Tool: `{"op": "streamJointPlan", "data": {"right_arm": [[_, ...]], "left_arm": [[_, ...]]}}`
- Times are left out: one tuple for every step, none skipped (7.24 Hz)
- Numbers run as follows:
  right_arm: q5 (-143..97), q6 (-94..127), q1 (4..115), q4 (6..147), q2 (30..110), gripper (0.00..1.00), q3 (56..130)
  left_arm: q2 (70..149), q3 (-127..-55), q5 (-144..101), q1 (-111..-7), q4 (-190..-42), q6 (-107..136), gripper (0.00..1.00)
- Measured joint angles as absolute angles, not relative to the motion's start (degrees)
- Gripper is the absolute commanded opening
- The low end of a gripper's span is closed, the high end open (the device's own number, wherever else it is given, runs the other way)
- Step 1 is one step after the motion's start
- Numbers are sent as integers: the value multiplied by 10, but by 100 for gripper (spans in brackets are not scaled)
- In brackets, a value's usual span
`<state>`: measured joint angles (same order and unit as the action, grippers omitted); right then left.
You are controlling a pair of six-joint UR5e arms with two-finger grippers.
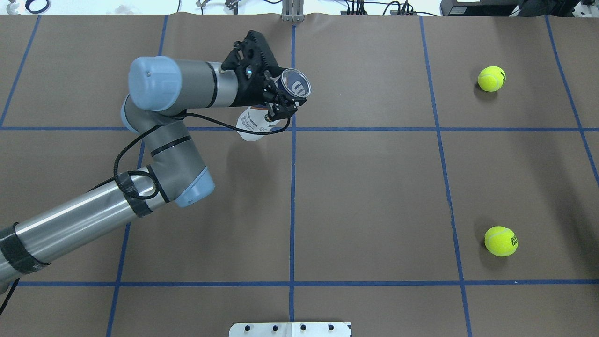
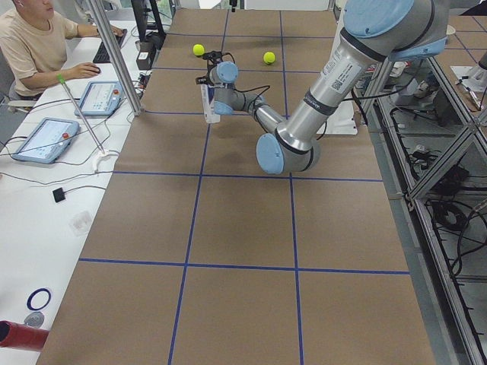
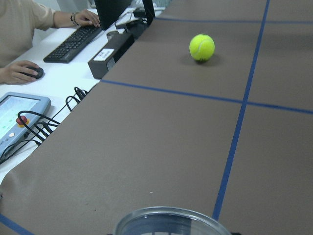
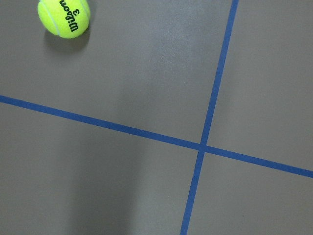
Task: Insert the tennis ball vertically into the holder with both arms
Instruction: 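Lift the can with the left gripper and stand it upright, open end up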
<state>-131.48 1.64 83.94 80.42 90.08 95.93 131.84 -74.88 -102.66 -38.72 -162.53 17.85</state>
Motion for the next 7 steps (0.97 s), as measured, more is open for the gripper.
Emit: {"op": "streamJointPlan", "data": {"right_arm": [[-1315,17,839,804,899,100,960],[-1315,17,839,804,897,100,960],[-1315,17,839,804,897,100,962],[-1315,18,839,804,896,100,963],[-1315,19,839,804,895,100,964],[-1315,20,839,804,893,100,964],[-1315,20,839,804,892,100,964]], "left_arm": [[1302,-733,-986,-379,-1729,233,69],[1306,-706,-936,-366,-1809,266,69],[1324,-683,-897,-354,-1860,287,69],[1339,-668,-874,-343,-1893,297,69],[1344,-648,-860,-331,-1926,300,69],[1347,-614,-846,-318,-1968,299,69],[1347,-588,-835,-310,-1996,298,70]]}}
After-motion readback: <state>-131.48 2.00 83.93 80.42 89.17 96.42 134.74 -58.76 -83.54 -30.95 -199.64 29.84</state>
